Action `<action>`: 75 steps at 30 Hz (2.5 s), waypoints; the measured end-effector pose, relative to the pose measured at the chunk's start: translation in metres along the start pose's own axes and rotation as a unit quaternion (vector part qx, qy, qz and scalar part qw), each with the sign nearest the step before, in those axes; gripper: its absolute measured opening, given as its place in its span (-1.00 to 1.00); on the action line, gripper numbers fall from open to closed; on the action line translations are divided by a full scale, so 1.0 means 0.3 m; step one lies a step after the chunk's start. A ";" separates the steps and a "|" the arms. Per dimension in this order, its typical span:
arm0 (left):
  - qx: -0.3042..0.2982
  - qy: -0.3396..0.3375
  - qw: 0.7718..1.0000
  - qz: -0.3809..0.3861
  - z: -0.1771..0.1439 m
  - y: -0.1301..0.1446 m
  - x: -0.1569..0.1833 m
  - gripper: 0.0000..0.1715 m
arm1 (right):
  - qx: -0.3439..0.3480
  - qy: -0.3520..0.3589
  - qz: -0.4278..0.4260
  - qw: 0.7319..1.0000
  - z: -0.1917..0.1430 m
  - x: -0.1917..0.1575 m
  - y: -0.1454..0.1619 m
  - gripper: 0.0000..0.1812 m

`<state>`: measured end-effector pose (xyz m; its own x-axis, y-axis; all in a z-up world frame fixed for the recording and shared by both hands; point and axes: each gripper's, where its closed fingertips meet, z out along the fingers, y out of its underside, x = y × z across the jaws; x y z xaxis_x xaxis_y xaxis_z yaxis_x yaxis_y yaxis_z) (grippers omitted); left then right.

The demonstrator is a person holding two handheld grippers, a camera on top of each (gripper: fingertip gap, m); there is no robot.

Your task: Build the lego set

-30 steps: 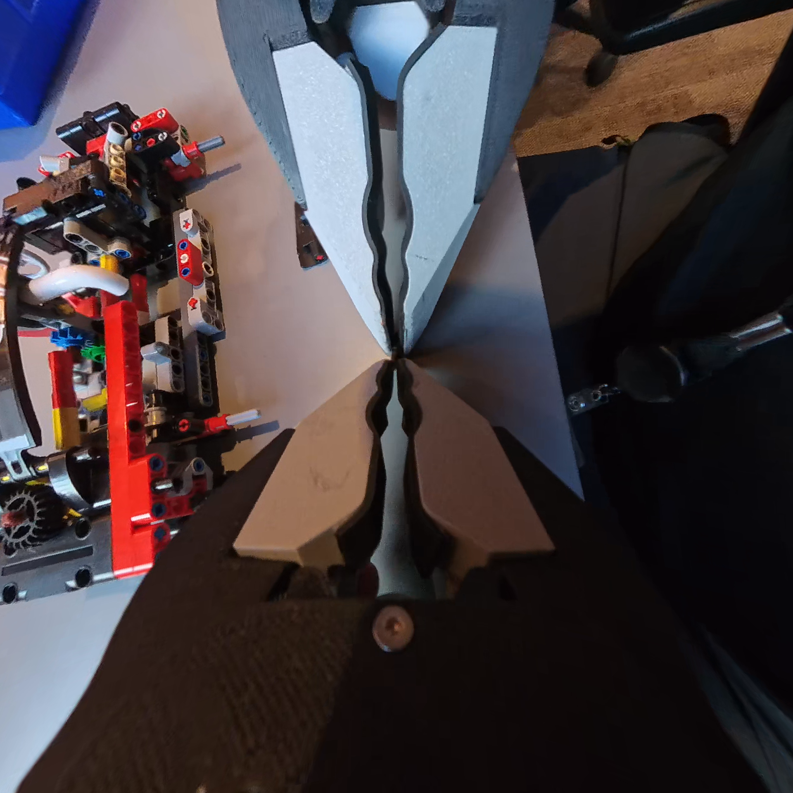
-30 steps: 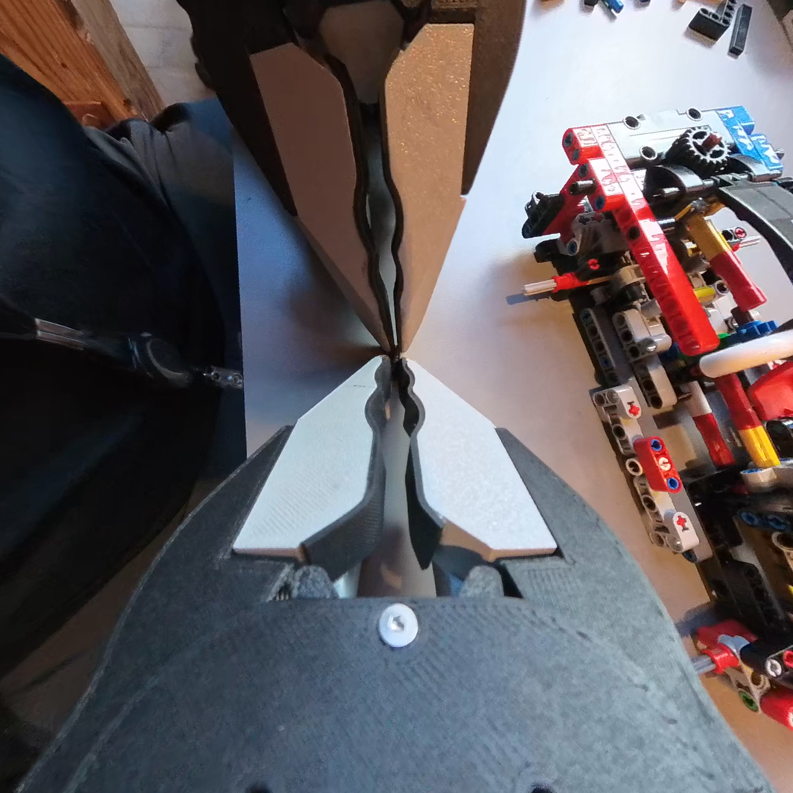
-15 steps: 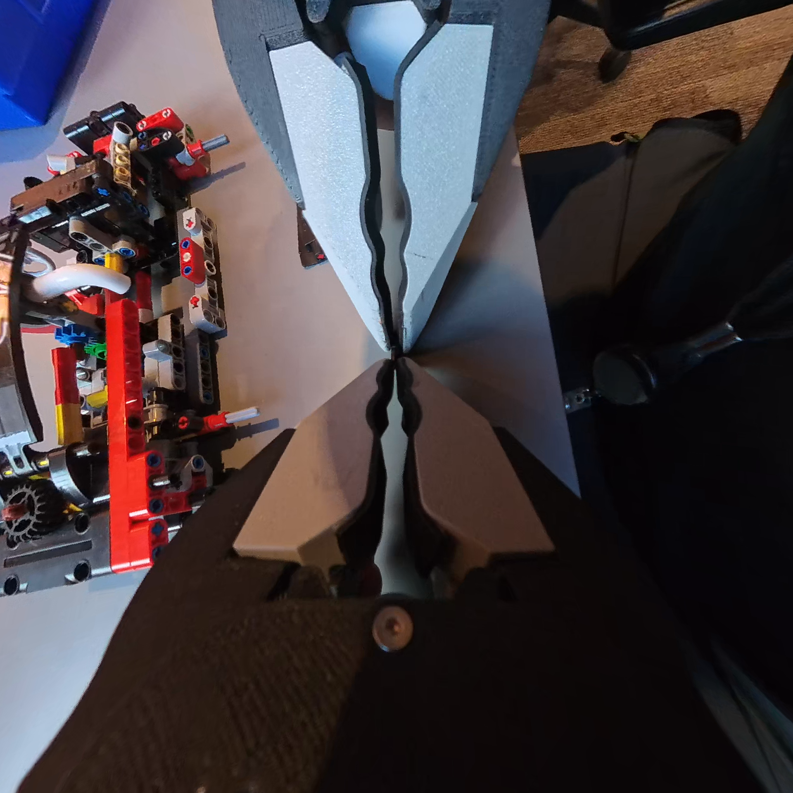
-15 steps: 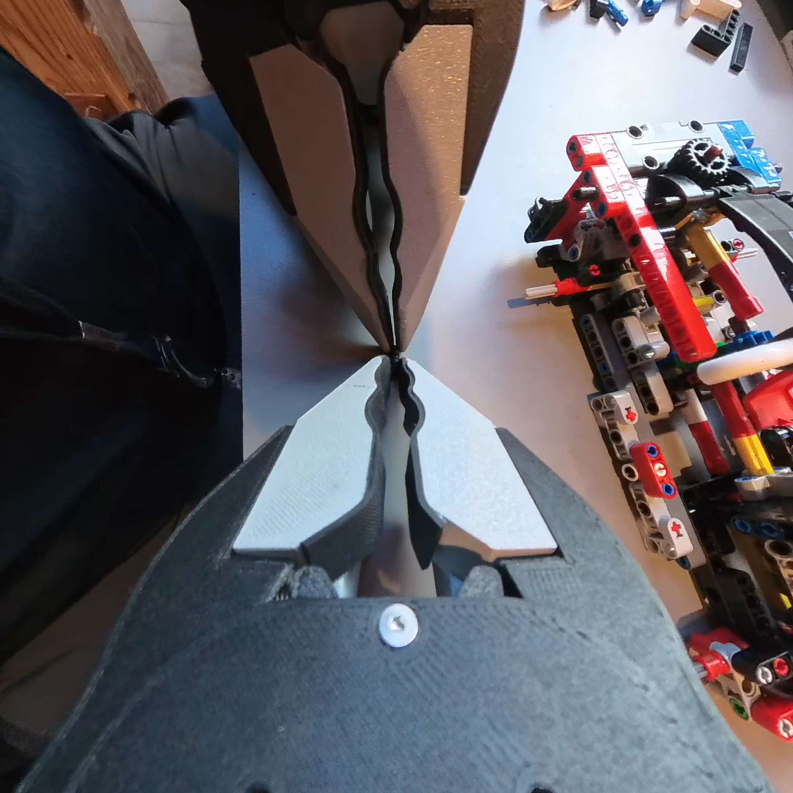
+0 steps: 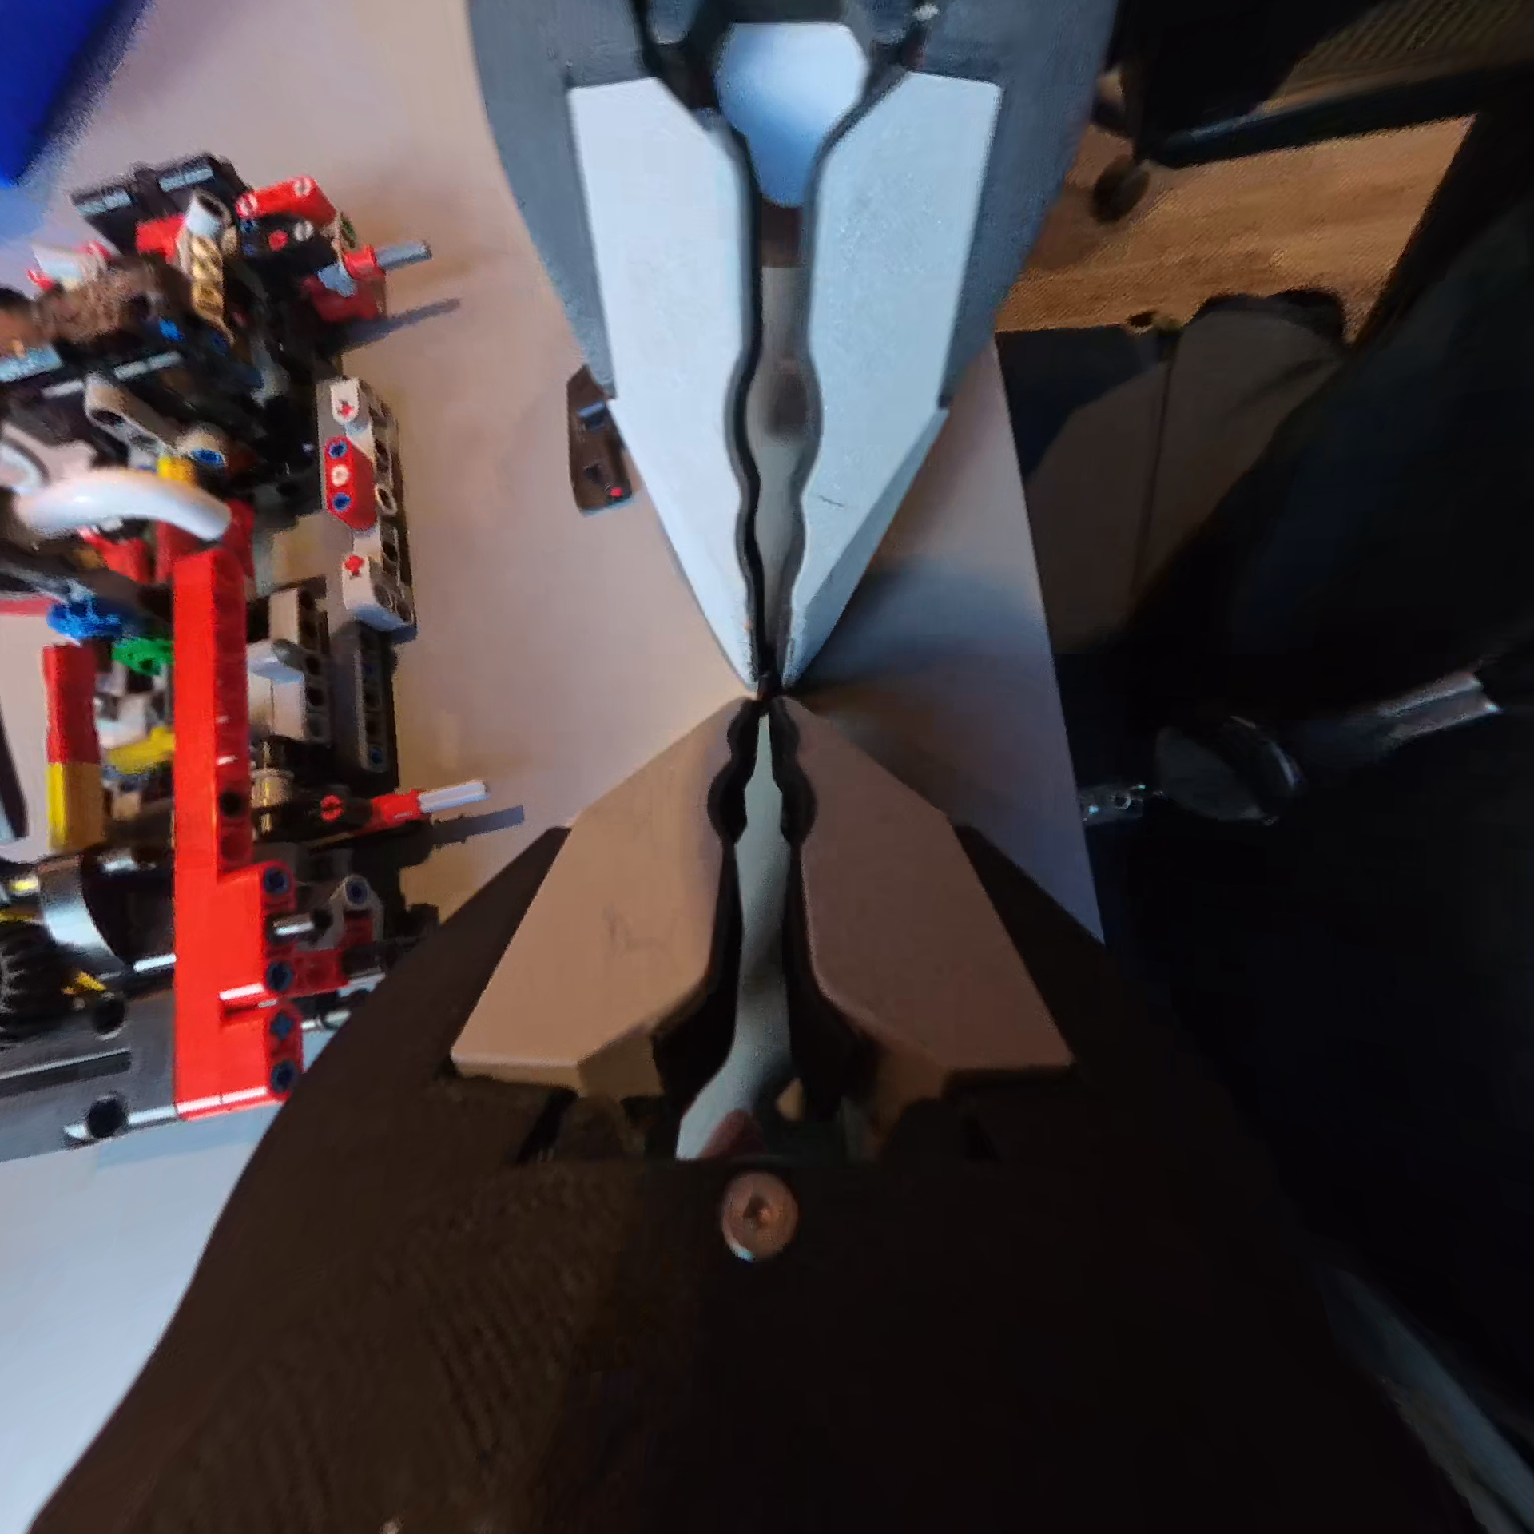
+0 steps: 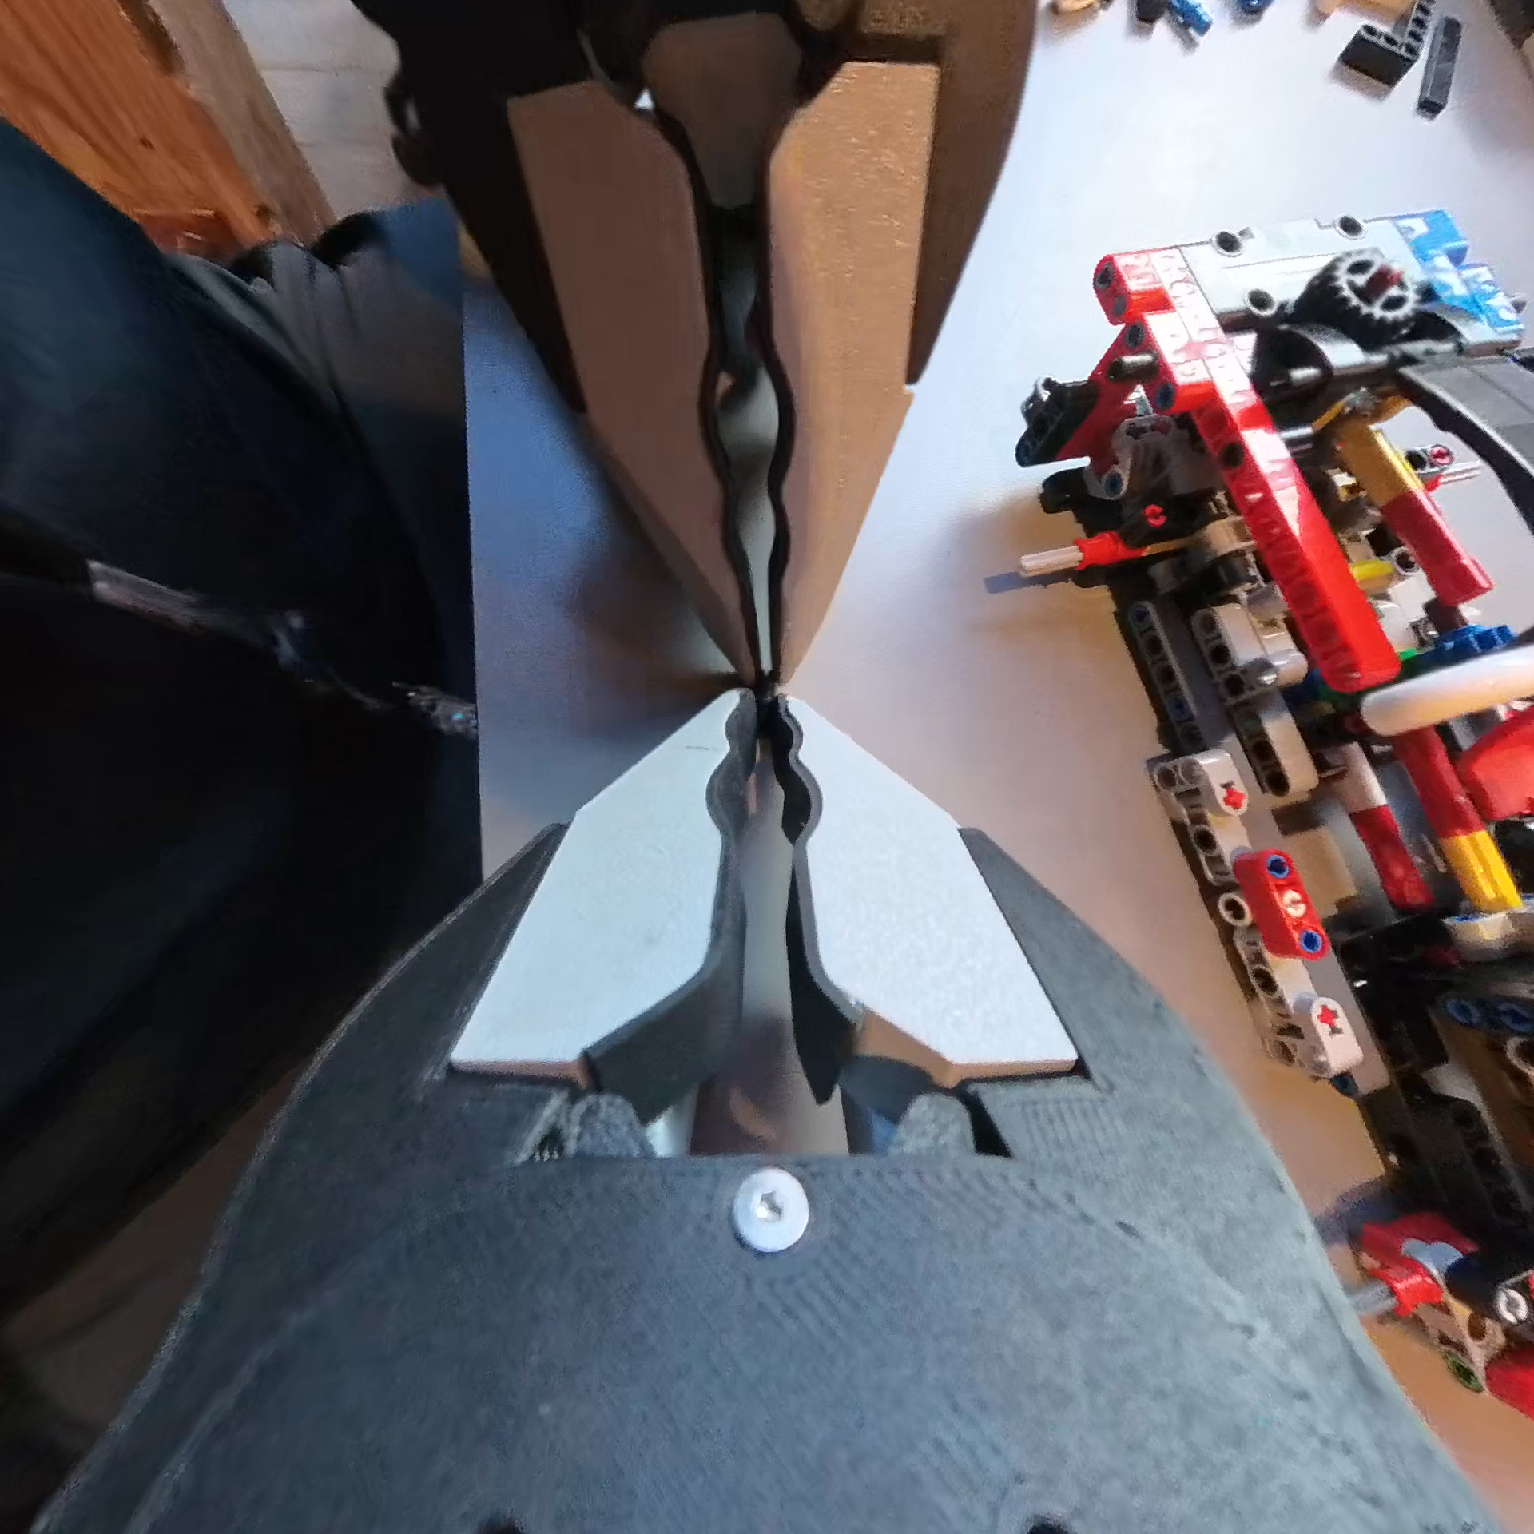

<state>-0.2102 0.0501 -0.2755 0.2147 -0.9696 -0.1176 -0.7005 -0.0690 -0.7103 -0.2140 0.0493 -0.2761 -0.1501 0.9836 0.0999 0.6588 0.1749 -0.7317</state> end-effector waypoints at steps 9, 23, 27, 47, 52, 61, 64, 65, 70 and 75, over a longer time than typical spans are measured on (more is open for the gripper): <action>0.001 -0.063 0.998 0.017 -0.025 0.012 -0.032 -0.79 | 0.005 0.027 0.022 0.999 -0.022 0.029 0.003 -1.00; 0.000 -0.011 0.999 0.047 0.034 -0.056 -0.011 -0.90 | 0.019 0.001 0.046 0.999 -0.072 0.015 0.002 -1.00; -0.010 -0.016 0.998 0.063 0.049 -0.054 -0.014 -0.97 | 0.019 -0.010 0.055 0.998 -0.069 0.011 0.014 -1.00; 0.144 -0.167 0.970 0.102 -0.023 -0.245 -0.080 -0.99 | 0.260 -0.149 0.334 0.894 -0.271 0.078 -0.071 -0.92; 0.151 -0.176 0.968 0.102 -0.023 -0.256 -0.091 -0.99 | 0.252 -0.149 0.335 0.896 -0.261 0.075 -0.070 -0.98; 0.154 -0.185 0.965 0.104 -0.017 -0.267 -0.100 -0.99 | 0.269 -0.161 0.361 0.878 -0.269 0.087 -0.074 -0.99; 0.152 -0.188 0.965 0.104 -0.017 -0.267 -0.103 -0.99 | 0.271 -0.163 0.370 0.873 -0.267 0.089 -0.073 -0.99; 0.150 -0.190 0.964 0.106 -0.016 -0.266 -0.104 -0.99 | 0.271 -0.162 0.372 0.873 -0.266 0.090 -0.073 -0.99; 0.126 -0.195 0.968 0.095 0.005 -0.250 -0.115 -0.98 | 0.251 -0.129 0.367 0.886 -0.256 0.109 -0.050 -1.00; 0.085 -0.120 0.989 -0.004 0.059 -0.206 -0.113 -0.84 | 0.127 -0.006 0.300 0.945 -0.295 0.157 0.086 -1.00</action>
<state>-0.1620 0.0915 -0.2398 0.3901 -0.8837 -0.2586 -0.5773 -0.0160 -0.8164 -0.1389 0.1039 -0.2306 0.1848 0.9014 -0.3915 0.4299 -0.4324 -0.7926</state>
